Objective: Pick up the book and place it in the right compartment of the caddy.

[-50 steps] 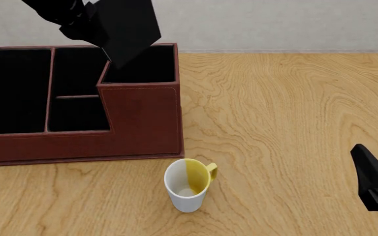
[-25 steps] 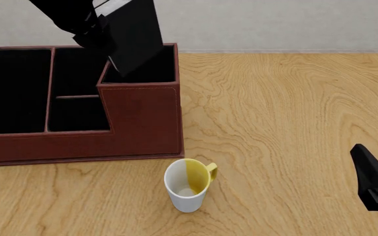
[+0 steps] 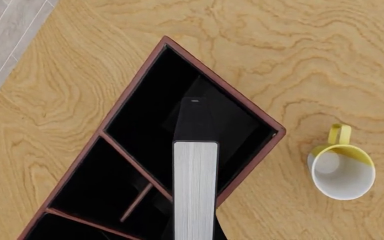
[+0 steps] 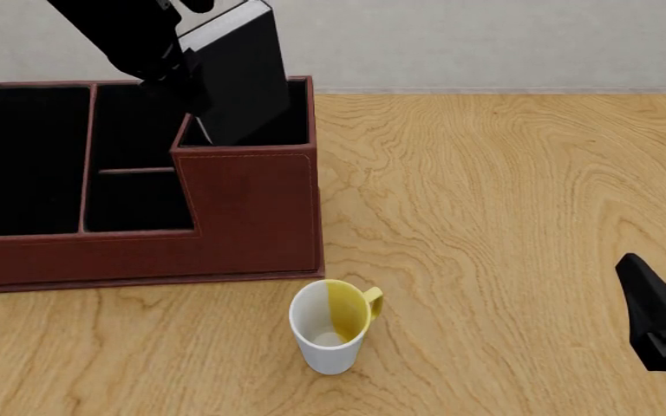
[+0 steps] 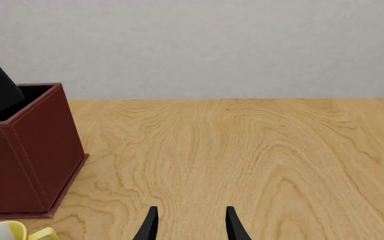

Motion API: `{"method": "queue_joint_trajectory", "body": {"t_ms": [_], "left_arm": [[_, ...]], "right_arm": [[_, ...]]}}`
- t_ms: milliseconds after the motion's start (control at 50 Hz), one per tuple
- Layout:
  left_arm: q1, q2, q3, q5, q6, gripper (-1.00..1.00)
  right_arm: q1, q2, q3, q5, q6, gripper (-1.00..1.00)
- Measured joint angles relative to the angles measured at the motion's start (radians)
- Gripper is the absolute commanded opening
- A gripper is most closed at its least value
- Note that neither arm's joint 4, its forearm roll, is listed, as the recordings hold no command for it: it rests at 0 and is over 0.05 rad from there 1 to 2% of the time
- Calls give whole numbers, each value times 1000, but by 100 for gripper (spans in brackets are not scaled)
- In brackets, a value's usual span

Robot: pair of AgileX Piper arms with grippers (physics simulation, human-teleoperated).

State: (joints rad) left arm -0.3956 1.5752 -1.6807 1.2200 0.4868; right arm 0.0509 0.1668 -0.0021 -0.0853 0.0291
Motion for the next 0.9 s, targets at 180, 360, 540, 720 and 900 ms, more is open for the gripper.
{"method": "queue_joint_trajectory", "body": {"t_ms": [180, 360, 540, 720, 900], "left_arm": [[8, 10, -4, 0, 11, -100], [16, 21, -22, 0, 20, -100], [22, 26, -42, 0, 36, 100], [24, 29, -53, -1, 45, 100], [26, 29, -59, -1, 49, 100]], "right_arm": [[0, 3, 0, -1, 1, 100], [1, 5, 0, -3, 1, 100], [2, 8, 0, -5, 3, 100], [2, 10, 0, -5, 3, 100], [3, 11, 0, -6, 4, 100]]}}
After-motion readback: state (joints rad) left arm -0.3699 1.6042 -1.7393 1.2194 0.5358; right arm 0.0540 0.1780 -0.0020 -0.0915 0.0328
